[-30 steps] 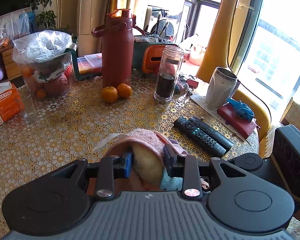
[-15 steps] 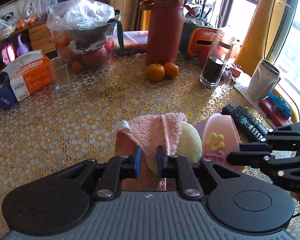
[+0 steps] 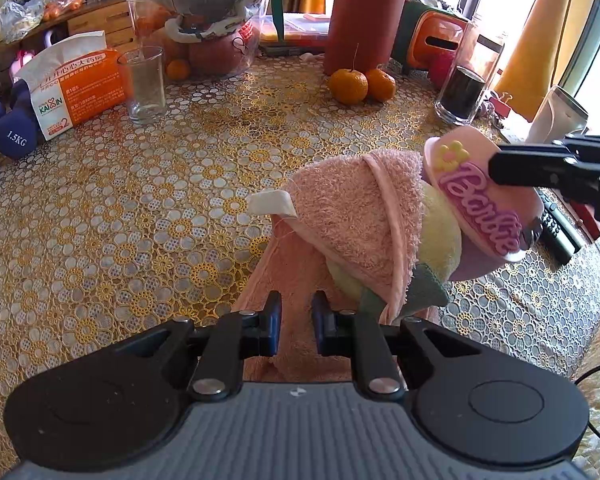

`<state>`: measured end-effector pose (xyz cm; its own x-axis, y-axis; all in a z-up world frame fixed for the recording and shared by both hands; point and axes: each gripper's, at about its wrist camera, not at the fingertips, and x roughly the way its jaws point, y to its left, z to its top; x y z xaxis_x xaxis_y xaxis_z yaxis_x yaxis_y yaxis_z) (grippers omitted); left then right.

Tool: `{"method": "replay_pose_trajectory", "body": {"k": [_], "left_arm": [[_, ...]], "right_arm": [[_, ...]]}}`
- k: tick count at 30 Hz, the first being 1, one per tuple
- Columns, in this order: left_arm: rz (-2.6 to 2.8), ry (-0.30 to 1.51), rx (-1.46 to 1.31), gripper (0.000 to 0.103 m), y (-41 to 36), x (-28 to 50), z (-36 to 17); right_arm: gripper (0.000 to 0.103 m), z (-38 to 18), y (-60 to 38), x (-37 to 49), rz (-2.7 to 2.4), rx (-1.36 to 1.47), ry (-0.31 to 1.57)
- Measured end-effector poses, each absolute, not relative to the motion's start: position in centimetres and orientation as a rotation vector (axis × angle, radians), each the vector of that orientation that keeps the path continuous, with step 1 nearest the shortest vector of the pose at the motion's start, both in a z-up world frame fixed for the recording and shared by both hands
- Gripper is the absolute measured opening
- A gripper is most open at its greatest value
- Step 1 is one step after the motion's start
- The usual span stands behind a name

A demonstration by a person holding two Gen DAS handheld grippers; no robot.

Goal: Organize objects
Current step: 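Lower the towel bundle onto the table and open the left gripper, then set the Barbie mug down beside the towel bundle and open the right gripper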

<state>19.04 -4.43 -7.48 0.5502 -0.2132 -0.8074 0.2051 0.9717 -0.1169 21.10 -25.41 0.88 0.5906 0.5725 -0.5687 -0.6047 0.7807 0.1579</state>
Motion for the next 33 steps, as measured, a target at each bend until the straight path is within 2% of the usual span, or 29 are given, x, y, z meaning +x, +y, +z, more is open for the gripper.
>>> {"method": "replay_pose_trajectory", "body": {"k": [8, 12, 14, 19, 25, 30, 33], "left_arm": [[-0.263, 0.938, 0.008, 0.018, -4.1, 17.9, -7.6], [-0.266, 0.918, 0.002, 0.032, -3.6, 17.0, -7.3], [-0.269, 0.904, 0.001, 0.034, -3.4, 16.5, -7.1], [-0.27, 0.873, -0.009, 0.052, -3.2, 15.3, -6.5], [-0.255, 0.838, -0.013, 0.06, -3.4, 13.7, -5.4], [-0.241, 0.812, -0.027, 0.075, -3.8, 12.3, -4.5], [-0.24, 0.803, -0.031, 0.076, -4.1, 11.5, -4.2]], "right_arm": [[0.013, 0.9, -22.1, 23.1, 0.688, -0.111, 0.671], [0.016, 1.0, -21.5, 23.3, 0.681, -0.124, 0.687], [0.019, 1.1, -21.7, 23.1, 0.672, -0.124, 0.685], [0.022, 1.2, -22.4, 22.5, 0.644, -0.088, 0.688], [0.034, 2.0, -23.1, 21.0, 0.617, -0.045, 0.657], [0.05, 2.4, -24.1, 18.8, 0.609, -0.01, 0.628], [0.06, 2.0, -24.8, 17.5, 0.588, -0.002, 0.619]]}}
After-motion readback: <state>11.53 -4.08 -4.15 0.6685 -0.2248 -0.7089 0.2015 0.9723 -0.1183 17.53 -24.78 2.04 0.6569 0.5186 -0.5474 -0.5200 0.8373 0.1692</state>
